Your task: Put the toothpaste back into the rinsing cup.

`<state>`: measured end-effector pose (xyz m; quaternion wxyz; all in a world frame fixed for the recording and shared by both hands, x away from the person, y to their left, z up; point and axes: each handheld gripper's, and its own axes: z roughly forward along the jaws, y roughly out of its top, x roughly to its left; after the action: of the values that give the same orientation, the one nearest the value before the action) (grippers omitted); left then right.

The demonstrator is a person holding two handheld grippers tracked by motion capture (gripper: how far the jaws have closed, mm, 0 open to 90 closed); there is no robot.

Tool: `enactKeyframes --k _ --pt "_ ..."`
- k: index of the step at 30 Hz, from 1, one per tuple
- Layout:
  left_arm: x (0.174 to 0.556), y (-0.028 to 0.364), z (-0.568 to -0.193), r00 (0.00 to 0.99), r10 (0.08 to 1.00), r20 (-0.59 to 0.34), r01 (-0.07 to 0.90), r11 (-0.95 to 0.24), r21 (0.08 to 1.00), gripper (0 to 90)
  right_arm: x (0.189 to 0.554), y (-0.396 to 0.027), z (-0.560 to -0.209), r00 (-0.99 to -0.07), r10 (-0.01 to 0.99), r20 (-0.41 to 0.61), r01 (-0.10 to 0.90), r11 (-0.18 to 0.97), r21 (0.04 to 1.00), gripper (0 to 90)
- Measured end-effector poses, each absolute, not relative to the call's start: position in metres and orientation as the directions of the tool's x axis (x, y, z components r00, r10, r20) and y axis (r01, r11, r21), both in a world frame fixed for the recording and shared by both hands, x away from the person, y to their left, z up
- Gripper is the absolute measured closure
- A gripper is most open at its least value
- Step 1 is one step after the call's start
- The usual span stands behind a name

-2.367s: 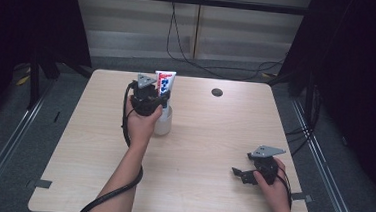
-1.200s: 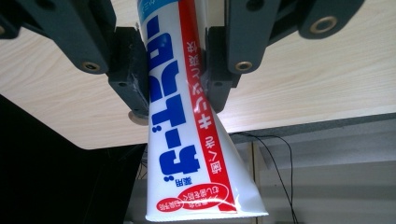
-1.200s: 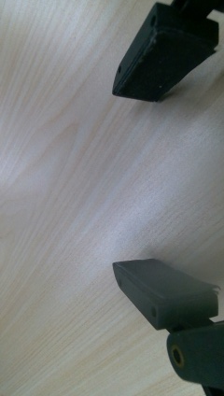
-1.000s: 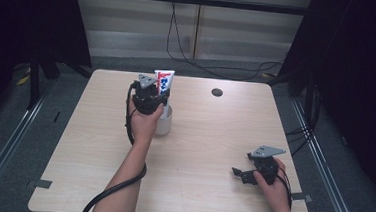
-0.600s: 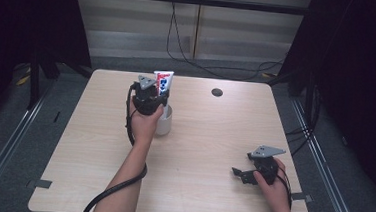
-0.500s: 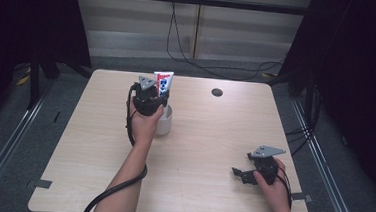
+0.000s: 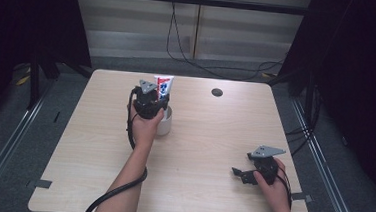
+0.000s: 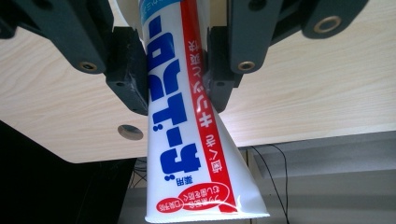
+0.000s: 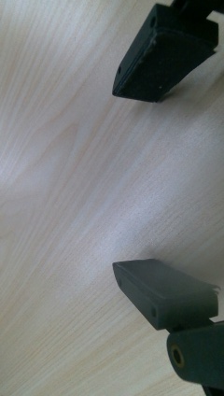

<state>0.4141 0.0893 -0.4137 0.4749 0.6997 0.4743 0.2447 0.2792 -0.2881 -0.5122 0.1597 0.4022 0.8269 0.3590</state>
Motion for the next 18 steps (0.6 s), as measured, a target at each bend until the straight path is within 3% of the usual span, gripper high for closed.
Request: enactKeyframes --k 18 --pt "0.407 0.09 -0.426 0.417 0.903 -0.106 0.442 -0.1 0.891 62.3 0.279 -0.288 -0.512 -0.626 0.78 0.025 0.551 0.419 0.722 12.8"
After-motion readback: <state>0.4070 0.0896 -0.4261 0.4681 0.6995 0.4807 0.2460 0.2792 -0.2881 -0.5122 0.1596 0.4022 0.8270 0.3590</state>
